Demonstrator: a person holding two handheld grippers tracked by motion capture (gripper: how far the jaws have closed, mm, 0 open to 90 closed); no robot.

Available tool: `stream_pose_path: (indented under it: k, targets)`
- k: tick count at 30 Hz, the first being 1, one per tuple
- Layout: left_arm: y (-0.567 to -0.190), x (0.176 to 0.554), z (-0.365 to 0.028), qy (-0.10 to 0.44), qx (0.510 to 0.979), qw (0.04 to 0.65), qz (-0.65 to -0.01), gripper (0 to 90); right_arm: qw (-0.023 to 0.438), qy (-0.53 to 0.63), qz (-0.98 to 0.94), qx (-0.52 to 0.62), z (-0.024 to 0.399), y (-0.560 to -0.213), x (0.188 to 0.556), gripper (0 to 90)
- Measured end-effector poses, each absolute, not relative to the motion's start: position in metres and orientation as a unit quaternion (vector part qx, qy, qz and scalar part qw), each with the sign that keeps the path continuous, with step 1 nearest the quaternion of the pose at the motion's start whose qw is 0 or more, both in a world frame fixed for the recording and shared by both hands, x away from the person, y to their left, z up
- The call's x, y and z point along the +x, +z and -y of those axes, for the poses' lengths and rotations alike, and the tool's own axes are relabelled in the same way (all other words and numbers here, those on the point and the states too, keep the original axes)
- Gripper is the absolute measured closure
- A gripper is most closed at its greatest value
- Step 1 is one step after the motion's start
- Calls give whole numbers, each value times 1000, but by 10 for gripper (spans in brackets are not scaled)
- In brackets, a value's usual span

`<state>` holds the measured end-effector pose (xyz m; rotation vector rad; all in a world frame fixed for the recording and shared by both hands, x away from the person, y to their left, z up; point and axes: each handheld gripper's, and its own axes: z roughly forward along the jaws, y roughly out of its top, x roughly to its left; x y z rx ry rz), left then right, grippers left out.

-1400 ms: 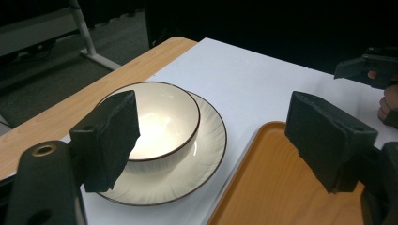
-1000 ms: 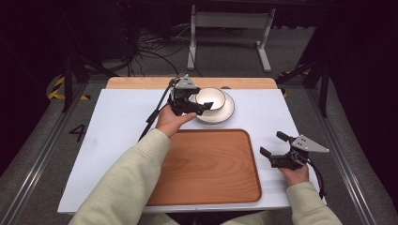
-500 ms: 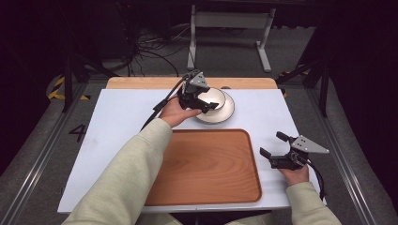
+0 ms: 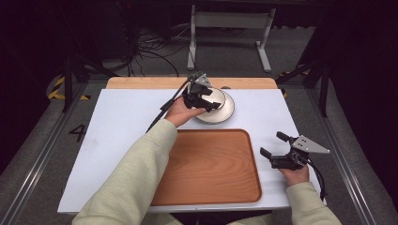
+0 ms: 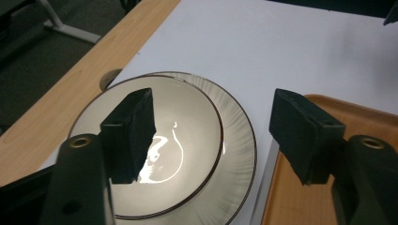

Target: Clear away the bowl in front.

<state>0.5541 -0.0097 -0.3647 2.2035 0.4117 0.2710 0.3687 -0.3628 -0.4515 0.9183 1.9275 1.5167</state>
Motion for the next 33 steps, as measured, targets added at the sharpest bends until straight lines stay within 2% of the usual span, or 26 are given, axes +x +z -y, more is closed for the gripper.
stream_pose_path:
  k: [5, 24, 28, 31, 33]
  targets:
    - [-377, 561, 14, 106, 889, 411, -171, 453, 257, 560, -711, 339, 363, -451, 369, 4]
    - [-397, 564, 25, 77, 912, 369, -165, 508, 253, 564, -709, 340, 364, -452, 369, 4]
    - [-401, 565, 26, 77, 916, 358, -164, 537, 253, 564, -709, 339, 363, -452, 369, 4]
    - [-404, 565, 28, 76, 921, 348, -156, 603, 253, 564, -709, 340, 364, -452, 369, 4]
    - [-405, 565, 29, 77, 922, 346, -155, 614, 252, 565, -708, 340, 364, -452, 369, 4]
